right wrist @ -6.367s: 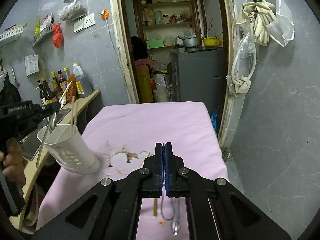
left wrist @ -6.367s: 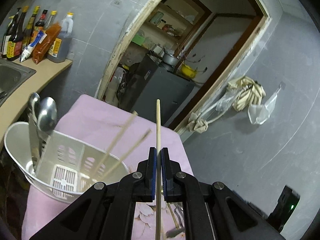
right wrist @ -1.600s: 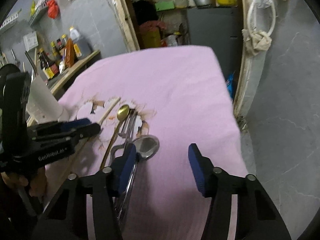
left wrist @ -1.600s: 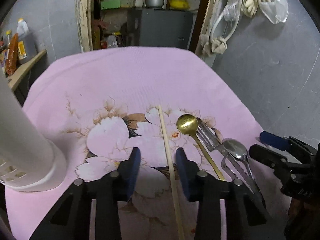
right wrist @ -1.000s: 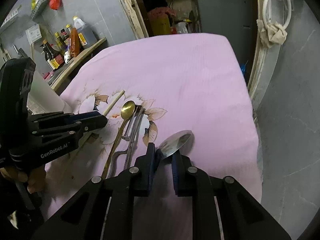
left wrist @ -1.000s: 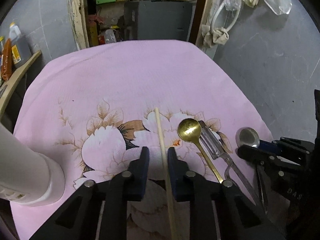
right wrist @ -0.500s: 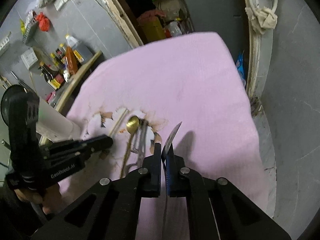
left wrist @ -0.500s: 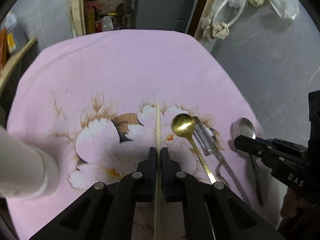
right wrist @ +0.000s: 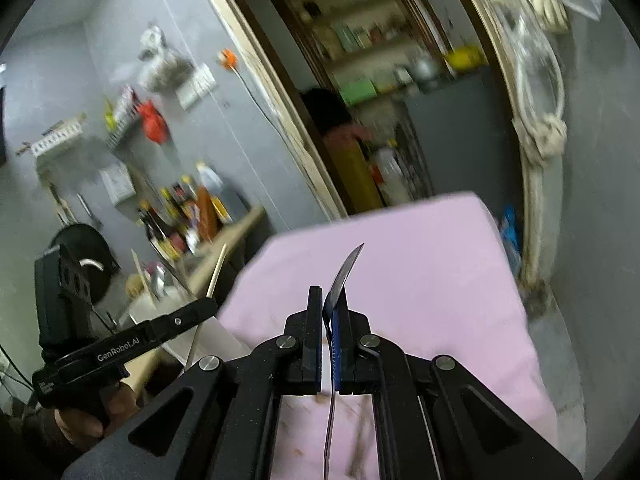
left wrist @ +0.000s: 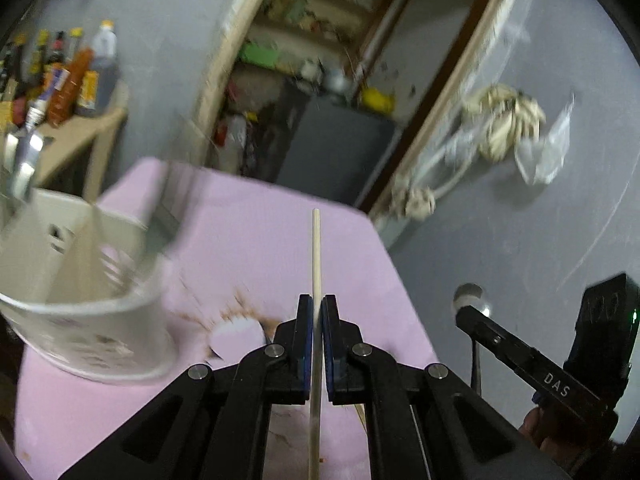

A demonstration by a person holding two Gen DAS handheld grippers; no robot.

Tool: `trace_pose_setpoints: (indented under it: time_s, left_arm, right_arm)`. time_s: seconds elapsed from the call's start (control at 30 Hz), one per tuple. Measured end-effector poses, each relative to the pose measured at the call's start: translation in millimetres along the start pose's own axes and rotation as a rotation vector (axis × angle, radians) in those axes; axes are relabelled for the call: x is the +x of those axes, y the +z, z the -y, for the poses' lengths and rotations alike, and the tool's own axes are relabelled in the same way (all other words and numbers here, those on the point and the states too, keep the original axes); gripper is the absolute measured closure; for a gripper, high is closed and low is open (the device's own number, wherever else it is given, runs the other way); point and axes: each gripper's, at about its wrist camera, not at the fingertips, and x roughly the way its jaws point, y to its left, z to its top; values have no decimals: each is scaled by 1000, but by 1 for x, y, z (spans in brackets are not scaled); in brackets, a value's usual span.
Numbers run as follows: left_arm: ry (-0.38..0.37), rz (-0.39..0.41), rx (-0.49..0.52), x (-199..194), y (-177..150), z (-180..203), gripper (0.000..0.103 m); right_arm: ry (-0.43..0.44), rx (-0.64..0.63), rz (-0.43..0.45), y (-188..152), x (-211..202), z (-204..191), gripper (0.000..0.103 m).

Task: Organize utensils
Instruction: 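Lower the chopstick into the basket with the left tool while the right tool drops the spoon in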

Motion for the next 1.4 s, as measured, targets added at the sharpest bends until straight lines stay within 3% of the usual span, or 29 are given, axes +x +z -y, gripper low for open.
trace_pose_setpoints:
  time_s: [0.13, 0.43, 0.6, 0.8, 1.2, 1.4]
  left_arm:
    - [19, 97, -13, -29, 22, -15, 98]
    - [65, 234, 2, -88, 67, -52, 98]
    - [68, 291, -31, -107, 90, -83, 98]
    - [77, 351, -140, -112, 110, -138, 98]
    - [68, 376, -315, -75, 109, -204, 98]
    - [111, 402, -282, -65, 103, -202, 98]
  right_arm:
    - [26, -47, 80, 14, 0, -33, 99]
    - [122, -158, 195, 43, 13, -126, 99]
    - [211, -72, 253, 60, 31, -152, 99]
    - [235, -45, 324, 61, 62, -179, 99]
    - [177, 2, 286, 25, 108, -178, 99]
    - [191, 33, 281, 13, 116, -172, 99]
